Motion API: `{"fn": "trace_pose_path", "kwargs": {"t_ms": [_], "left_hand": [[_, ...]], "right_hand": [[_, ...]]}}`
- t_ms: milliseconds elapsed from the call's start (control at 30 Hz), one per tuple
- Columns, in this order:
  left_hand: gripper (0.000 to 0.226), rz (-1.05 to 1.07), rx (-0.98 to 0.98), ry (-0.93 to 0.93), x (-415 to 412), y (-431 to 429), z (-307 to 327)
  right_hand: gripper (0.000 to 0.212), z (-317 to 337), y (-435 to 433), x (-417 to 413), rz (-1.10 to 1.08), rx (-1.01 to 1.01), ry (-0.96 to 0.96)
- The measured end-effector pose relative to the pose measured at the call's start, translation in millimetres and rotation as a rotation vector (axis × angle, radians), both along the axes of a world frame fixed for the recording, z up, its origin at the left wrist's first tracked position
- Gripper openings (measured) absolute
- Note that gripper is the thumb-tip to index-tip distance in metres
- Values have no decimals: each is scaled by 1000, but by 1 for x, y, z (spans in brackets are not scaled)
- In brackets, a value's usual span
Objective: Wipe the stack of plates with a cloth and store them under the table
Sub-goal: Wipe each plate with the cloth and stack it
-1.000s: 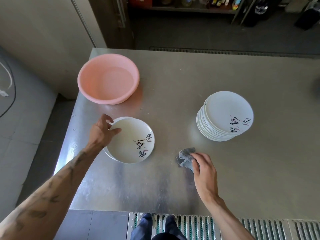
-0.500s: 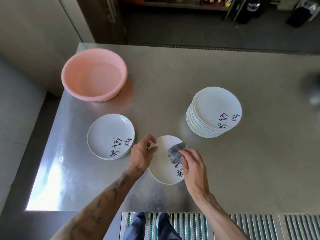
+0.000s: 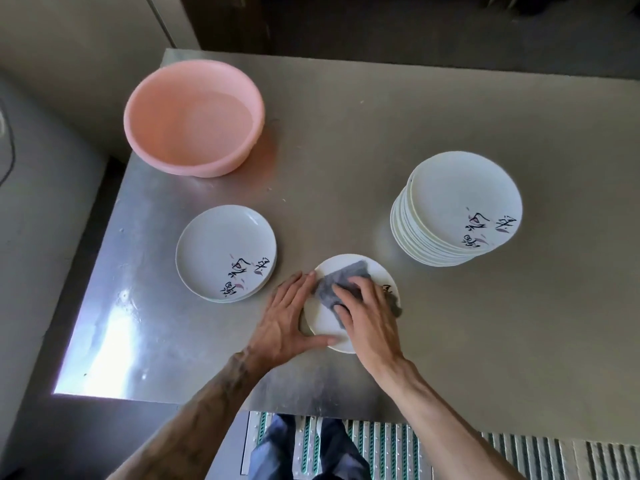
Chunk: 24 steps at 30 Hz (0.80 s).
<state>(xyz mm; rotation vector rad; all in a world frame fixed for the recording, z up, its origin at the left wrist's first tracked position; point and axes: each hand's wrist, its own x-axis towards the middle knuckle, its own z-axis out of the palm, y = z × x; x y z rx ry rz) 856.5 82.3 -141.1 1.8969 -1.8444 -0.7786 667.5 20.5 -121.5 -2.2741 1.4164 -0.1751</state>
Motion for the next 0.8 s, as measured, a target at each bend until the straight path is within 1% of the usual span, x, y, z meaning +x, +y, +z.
{"fn": "trace_pose_path", "kwargs": {"t_ms": [100, 200, 300, 467, 533, 600, 667, 800], "left_hand": [[123, 7, -43, -21, -4, -1, -3], [120, 20, -80, -43, -6, 0, -6], [121, 42, -82, -27, -7, 1, -6], [123, 50, -46, -67, -7, 2, -7], [124, 43, -35, -86, -8, 2, -9], [124, 49, -40, -86, -8, 2, -11], [124, 56, -60, -78, -8, 2, -14], [127, 41, -56, -92, -7, 3, -16]], "right_hand": [[38, -5, 13, -5, 218, -26, -19], [43, -12, 4, -5, 273, -70, -20], [46, -14, -17, 3, 239, -80, 14], [47, -14, -18, -37, 14, -150, 111], [46, -17, -20, -31, 11, -141, 116], [46, -17, -21, -12, 83, -89, 79], [46, -16, -14, 0, 215, -45, 49], [42, -12, 10, -23, 380, -68, -4]]}}
